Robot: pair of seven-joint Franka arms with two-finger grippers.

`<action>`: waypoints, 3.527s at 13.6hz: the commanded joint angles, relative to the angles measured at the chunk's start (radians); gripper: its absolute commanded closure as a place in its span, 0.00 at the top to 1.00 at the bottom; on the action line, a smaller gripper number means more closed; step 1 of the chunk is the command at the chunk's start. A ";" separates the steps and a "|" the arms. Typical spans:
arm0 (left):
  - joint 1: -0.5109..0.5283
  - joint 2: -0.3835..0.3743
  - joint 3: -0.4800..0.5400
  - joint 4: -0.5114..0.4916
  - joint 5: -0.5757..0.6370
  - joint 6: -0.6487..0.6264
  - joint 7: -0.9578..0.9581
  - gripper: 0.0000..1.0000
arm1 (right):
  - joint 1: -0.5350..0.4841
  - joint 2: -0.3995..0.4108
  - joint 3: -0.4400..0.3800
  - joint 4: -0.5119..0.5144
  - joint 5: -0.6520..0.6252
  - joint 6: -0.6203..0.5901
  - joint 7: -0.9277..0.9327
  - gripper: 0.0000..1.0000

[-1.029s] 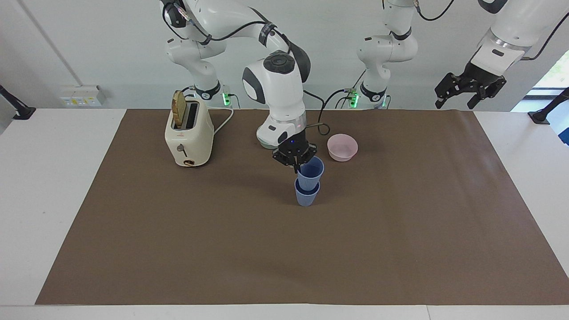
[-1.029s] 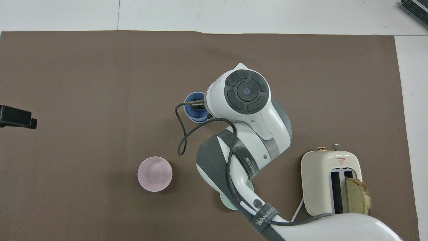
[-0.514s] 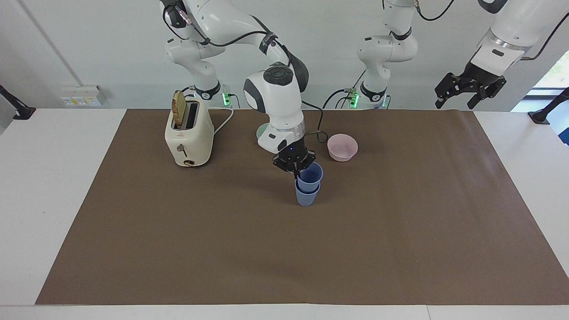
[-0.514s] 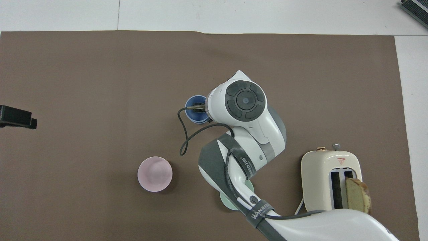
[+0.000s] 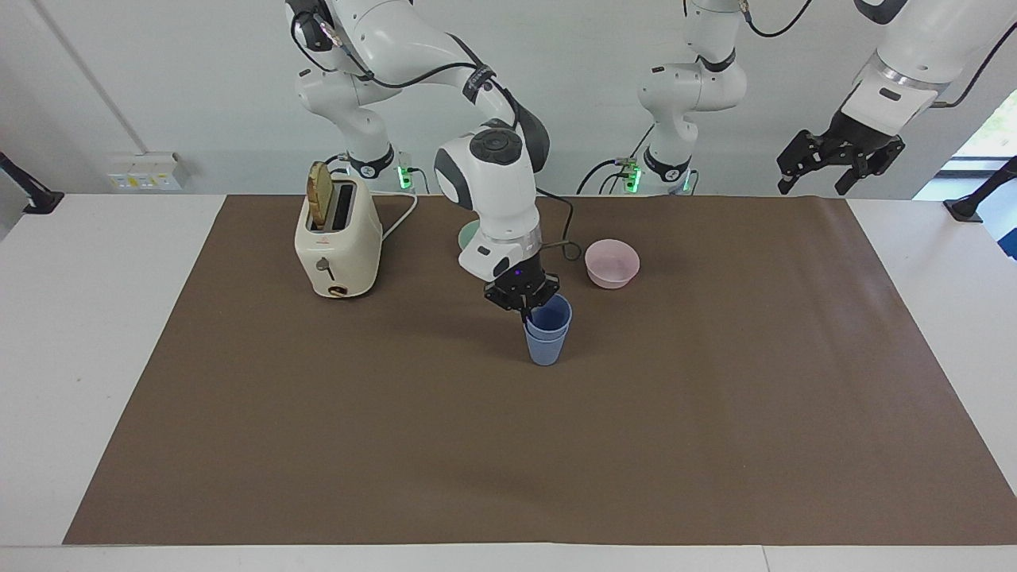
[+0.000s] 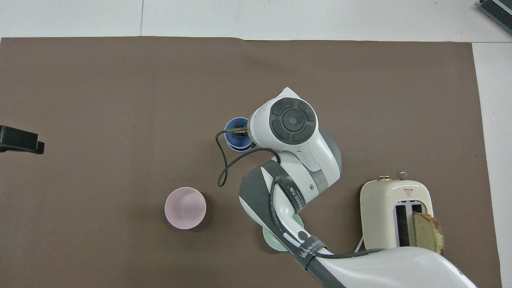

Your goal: Stack blue cups with both arms

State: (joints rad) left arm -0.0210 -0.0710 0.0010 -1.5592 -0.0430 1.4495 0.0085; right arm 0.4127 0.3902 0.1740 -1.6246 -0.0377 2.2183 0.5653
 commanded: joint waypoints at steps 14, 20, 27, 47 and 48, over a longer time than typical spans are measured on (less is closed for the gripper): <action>0.006 -0.023 -0.004 -0.016 0.011 -0.011 -0.010 1.00 | -0.098 -0.172 -0.001 -0.014 0.001 -0.171 -0.022 1.00; 0.006 -0.023 -0.004 -0.016 0.011 -0.011 -0.010 1.00 | -0.323 -0.407 0.001 -0.015 0.004 -0.462 -0.160 1.00; 0.006 -0.023 -0.004 -0.016 0.011 -0.012 -0.010 1.00 | -0.453 -0.441 -0.011 0.110 0.030 -0.707 -0.350 1.00; 0.006 -0.023 -0.004 -0.016 0.011 -0.011 -0.010 1.00 | -0.451 -0.453 -0.024 0.063 -0.002 -0.710 -0.349 1.00; 0.006 -0.023 -0.004 -0.016 0.011 -0.011 -0.010 1.00 | -0.451 -0.453 -0.021 0.063 0.001 -0.710 -0.344 1.00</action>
State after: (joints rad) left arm -0.0210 -0.0711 0.0010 -1.5592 -0.0430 1.4495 0.0083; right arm -0.0353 -0.0444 0.1479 -1.5433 -0.0311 1.5039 0.2269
